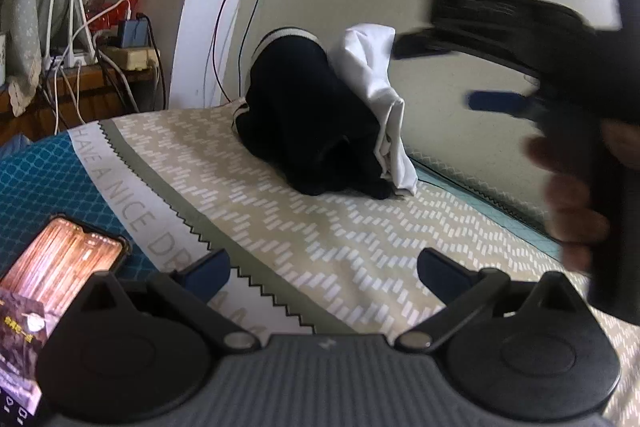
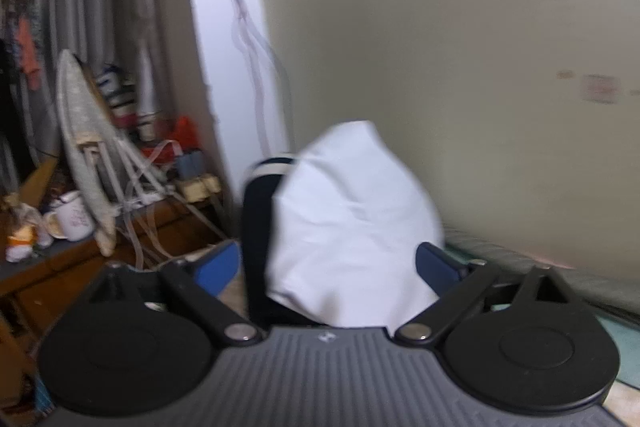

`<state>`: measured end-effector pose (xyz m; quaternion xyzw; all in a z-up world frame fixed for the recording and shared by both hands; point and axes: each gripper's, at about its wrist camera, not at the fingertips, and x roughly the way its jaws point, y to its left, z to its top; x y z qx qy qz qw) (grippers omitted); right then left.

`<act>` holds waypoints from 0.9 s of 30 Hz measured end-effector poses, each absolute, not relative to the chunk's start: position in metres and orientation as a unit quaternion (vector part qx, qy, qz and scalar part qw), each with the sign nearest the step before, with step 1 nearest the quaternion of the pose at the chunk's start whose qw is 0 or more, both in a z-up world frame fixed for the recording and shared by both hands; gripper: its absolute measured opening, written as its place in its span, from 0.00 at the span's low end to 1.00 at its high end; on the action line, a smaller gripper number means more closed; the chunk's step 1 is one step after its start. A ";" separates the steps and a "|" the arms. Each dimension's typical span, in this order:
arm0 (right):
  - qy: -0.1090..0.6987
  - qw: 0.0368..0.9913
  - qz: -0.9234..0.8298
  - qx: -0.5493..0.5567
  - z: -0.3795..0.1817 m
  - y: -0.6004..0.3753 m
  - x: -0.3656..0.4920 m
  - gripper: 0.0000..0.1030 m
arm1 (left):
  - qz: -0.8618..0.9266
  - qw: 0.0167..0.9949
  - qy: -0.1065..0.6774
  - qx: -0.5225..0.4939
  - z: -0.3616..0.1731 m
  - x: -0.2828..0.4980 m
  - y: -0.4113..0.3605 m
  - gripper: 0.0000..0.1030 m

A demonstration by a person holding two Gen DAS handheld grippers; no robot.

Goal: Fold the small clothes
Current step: 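Grasp the white shirt with the right gripper and lift it off the cushion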

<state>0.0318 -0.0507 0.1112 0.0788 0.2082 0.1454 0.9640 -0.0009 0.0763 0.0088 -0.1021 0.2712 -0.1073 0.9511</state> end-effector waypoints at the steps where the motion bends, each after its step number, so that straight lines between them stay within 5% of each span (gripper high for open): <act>1: 0.217 0.962 0.150 0.075 0.109 -0.044 0.039 0.82 | -0.108 0.950 0.273 -0.104 0.009 0.000 0.076 1.00; 4: 0.277 0.949 0.136 0.069 0.092 -0.029 0.071 0.60 | -0.110 0.948 0.278 -0.106 0.008 0.003 0.077 1.00; 6: 0.320 0.933 0.134 0.098 0.080 -0.032 0.089 0.11 | -0.108 0.948 0.278 -0.106 0.007 0.003 0.076 1.00; 9: 0.286 0.934 0.136 0.167 0.099 -0.054 0.077 0.00 | -0.106 0.948 0.280 -0.109 0.007 0.004 0.077 1.00; 19: 0.189 0.967 0.083 0.152 0.200 -0.136 -0.049 0.00 | -0.111 0.955 0.264 -0.079 0.010 -0.004 0.068 1.00; 27: 0.217 0.962 0.108 0.127 0.201 -0.164 -0.175 0.02 | -0.110 0.959 0.256 -0.050 0.011 -0.008 0.058 1.00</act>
